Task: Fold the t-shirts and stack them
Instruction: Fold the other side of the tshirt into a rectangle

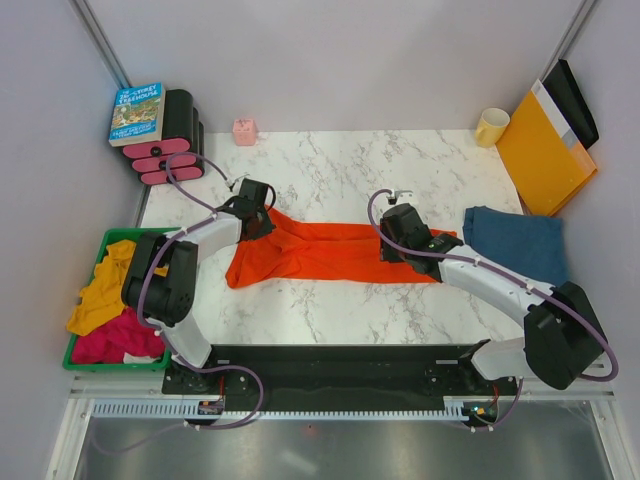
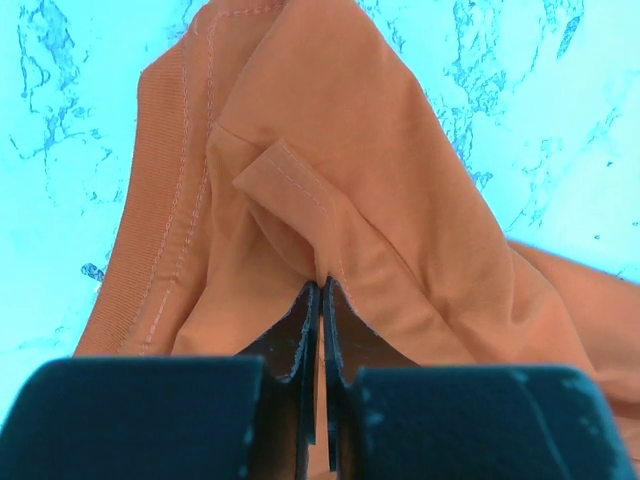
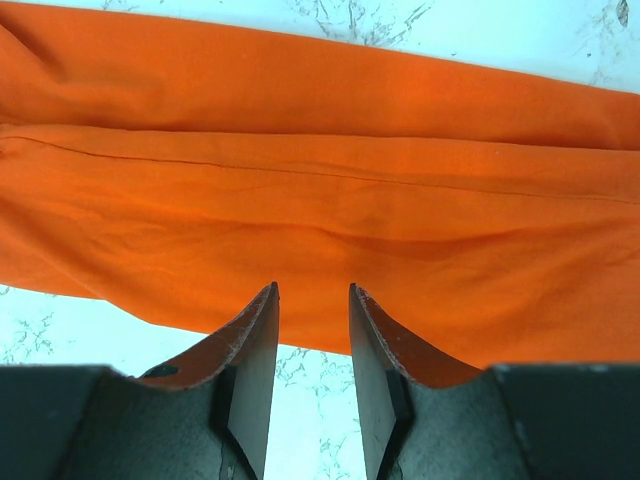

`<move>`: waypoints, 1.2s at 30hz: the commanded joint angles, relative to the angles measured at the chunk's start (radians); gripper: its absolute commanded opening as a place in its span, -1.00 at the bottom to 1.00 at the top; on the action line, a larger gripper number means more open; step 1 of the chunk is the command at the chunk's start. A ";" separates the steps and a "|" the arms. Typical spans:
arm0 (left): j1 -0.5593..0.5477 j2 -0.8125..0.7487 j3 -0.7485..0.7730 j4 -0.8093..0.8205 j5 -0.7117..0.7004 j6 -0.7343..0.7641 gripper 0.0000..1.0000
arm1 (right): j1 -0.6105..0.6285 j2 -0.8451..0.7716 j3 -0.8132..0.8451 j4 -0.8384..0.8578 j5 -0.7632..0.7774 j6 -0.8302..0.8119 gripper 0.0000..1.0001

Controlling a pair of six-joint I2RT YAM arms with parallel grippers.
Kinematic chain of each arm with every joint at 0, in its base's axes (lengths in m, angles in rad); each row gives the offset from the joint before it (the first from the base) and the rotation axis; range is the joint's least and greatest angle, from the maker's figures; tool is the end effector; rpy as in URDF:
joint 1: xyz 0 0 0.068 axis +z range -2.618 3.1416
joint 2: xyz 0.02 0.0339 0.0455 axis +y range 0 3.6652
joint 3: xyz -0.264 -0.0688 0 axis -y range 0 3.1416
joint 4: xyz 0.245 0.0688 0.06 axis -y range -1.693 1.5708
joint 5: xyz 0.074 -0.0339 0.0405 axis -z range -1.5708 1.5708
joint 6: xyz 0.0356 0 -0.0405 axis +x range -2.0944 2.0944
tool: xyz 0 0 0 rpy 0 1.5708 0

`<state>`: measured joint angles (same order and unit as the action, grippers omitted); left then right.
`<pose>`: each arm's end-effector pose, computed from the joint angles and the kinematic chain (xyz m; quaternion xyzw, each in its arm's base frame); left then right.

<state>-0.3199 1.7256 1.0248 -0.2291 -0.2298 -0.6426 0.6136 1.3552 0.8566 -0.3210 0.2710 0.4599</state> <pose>0.3363 -0.1029 0.1751 -0.1871 0.9248 -0.0484 0.3277 0.2355 0.1542 0.2278 -0.0214 0.9228 0.0779 0.3766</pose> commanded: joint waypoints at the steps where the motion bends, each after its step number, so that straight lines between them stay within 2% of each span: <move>1: 0.005 0.012 0.040 0.043 -0.003 -0.003 -0.96 | 0.006 0.001 -0.002 0.025 0.020 0.010 -0.18; 11: -0.015 -0.035 0.101 0.059 0.047 0.003 -0.96 | 0.006 -0.002 -0.016 0.037 0.008 0.029 -0.19; 24: -0.041 0.123 0.279 0.031 0.129 0.027 -0.94 | 0.006 -0.037 -0.047 0.025 0.019 0.042 -0.19; 27: -0.042 0.157 0.308 -0.001 0.130 0.018 -0.67 | 0.006 -0.038 -0.044 0.022 0.023 0.042 -0.19; 28: -0.044 0.143 0.305 -0.004 0.124 0.015 -0.44 | 0.006 -0.038 -0.041 0.020 0.020 0.043 -0.18; 30: -0.045 0.112 0.291 -0.004 0.096 0.017 -0.20 | 0.006 -0.034 -0.036 0.020 0.019 0.043 -0.18; 31: -0.045 0.094 0.275 -0.004 0.087 0.021 0.01 | 0.006 -0.033 -0.034 0.020 0.014 0.045 -0.17; 33: -0.045 0.031 0.264 -0.012 0.054 0.035 0.20 | 0.008 -0.027 -0.022 0.023 0.013 0.043 -0.17; 34: -0.042 0.003 0.247 -0.013 0.044 0.040 0.51 | 0.008 -0.022 -0.016 0.022 0.011 0.042 -0.17; 36: -0.041 -0.081 0.222 -0.018 0.030 0.029 0.61 | 0.011 -0.008 0.002 0.026 0.005 0.039 -0.17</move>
<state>-0.3614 1.8229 1.2705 -0.2497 -0.1383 -0.6243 0.6140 1.3415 0.8108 -0.3099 0.2710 0.4931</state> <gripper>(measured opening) 0.764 0.414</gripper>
